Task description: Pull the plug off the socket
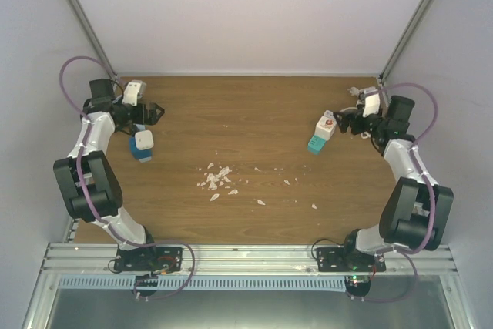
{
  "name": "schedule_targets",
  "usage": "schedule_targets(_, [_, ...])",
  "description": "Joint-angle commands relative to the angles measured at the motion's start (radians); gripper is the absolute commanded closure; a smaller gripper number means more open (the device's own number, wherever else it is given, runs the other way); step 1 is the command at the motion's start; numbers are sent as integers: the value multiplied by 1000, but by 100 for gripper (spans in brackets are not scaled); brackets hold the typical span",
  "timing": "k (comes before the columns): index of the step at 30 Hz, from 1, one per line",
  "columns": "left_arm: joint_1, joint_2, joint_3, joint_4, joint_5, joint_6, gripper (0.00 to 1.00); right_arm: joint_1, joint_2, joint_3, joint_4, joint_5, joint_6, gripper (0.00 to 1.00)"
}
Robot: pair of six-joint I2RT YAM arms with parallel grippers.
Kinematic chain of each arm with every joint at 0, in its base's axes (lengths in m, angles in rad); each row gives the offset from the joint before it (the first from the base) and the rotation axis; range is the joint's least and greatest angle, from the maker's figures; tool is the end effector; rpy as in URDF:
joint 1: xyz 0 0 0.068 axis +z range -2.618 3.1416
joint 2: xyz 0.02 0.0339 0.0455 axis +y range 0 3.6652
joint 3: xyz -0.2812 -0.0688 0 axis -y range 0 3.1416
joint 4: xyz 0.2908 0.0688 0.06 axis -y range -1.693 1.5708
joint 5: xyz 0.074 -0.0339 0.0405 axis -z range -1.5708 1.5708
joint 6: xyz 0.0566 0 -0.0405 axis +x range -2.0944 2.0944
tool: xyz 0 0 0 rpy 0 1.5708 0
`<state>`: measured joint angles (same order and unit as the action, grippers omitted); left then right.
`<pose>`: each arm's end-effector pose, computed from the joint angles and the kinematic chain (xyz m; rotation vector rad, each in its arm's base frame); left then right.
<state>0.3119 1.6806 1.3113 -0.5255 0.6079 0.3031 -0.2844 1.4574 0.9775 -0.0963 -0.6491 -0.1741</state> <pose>0.4087 0.0978 0.2500 0.2425 2.2922 -0.4412 0.3683 -0.0720 0.2470 -0.2558 2.0282 0.4108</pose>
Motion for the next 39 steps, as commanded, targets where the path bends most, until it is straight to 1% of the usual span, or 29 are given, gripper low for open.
schedule_targets(1, [-52,-44,-22,93,-125,-53,1,61,-60,-78,83,75,-32,0])
schedule_targets(6, [-82,-4,31,88,-243,-101,1,112,-103,-154,121,115,-52,0])
schedule_targets(11, [-75,31,100,68,-327,-143,1,140,-132,-191,150,141,-68,0])
schedule_targets(15, [-22,55,142,59,-309,-173,1,150,-144,-203,166,153,-79,0])
schedule_targets(22, [82,170,262,15,-243,-212,1,157,-137,-204,178,145,-89,0])
schedule_targets(27, [106,273,346,3,-262,-237,1,160,-114,-190,167,147,-96,0])
schedule_targets(34, [110,425,457,-25,-310,-296,1,161,-109,-187,162,141,-103,0])
schedule_targets(35, [109,441,469,-28,-306,-320,1,161,-107,-187,162,141,-105,0])
schedule_targets(39, [105,491,489,-23,-316,-324,2,162,-92,-182,160,140,-104,0])
